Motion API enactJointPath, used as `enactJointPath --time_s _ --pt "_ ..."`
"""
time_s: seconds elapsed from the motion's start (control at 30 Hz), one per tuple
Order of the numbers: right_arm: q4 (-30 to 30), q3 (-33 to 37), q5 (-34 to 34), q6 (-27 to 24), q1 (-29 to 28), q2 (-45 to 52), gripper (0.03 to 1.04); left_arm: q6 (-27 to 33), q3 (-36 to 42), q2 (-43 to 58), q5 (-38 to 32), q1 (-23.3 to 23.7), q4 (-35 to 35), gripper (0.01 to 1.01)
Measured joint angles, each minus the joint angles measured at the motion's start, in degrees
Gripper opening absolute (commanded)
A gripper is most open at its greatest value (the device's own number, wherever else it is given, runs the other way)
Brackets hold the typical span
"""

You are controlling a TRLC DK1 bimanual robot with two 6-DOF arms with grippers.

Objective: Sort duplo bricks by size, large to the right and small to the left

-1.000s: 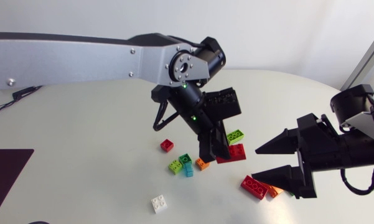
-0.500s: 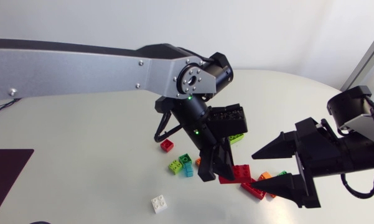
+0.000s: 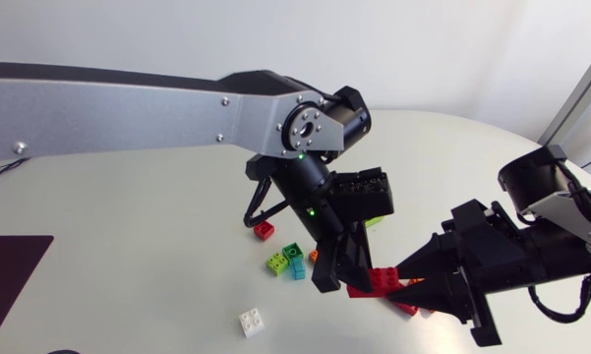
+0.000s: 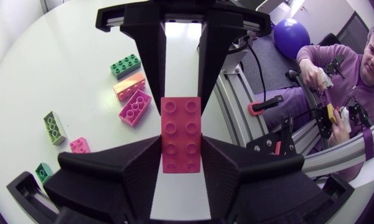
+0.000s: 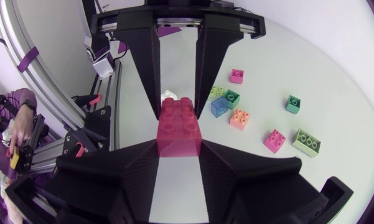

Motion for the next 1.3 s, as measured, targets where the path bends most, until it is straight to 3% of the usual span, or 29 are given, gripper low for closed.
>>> enactJointPath --time_s 0.07,0.23,0.37,0.5,0.63,0.73,0.97,1.0,1.1,1.13,1.17,1.3 --pt "0.1 -0.1 -0.9 0.0 -0.1 0.0 0.14 0.0 0.1 0.0 0.1 0.0 -0.1 0.990" --pt "0.2 -0.8 -1.6 -0.5 -3.4 -0.4 0.14 0.0 0.5 -0.1 0.7 1.9 -0.1 0.989" --pt "-1.4 -0.7 -1.7 -4.2 -12.8 0.9 0.14 -0.6 4.3 1.0 0.6 6.5 0.9 0.989" --pt "-0.4 -0.7 0.6 -6.5 -21.6 3.3 0.15 -6.3 10.4 6.3 -3.8 10.0 7.8 0.989" --pt "11.1 -2.3 7.3 -4.5 -27.1 3.1 0.16 -11.4 16.4 14.0 -10.0 10.5 9.9 0.987" --pt "19.7 -6.6 13.9 -1.6 -27.8 2.1 0.17 -14.2 21.5 20.1 -13.4 9.6 9.8 0.987" --pt "25.6 -10.5 21.1 1.7 -26.0 5.6 0.19 -17.3 38.5 32.0 -18.4 6.1 4.8 0.985" --pt "26.0 -10.5 22.1 1.7 -25.4 6.4 0.26 -17.6 42.1 33.8 -18.6 5.7 2.9 0.985" --pt "26.1 -10.6 23.7 1.7 -24.5 7.6 0.77 -18.1 52.3 38.9 -19.8 5.2 -1.9 0.985" --pt "26.1 -10.7 24.0 1.7 -24.5 7.7 0.89 -18.1 55.5 40.5 -20.1 5.2 -3.6 0.985" --pt "26.0 -10.8 24.1 1.7 -24.5 7.7 0.94 -18.1 59.1 42.4 -20.1 5.2 -5.7 0.985" --pt "24.4 -11.3 24.8 1.5 -24.5 7.5 0.97 -18.3 78.5 53.3 -20.3 5.6 -16.7 0.980"
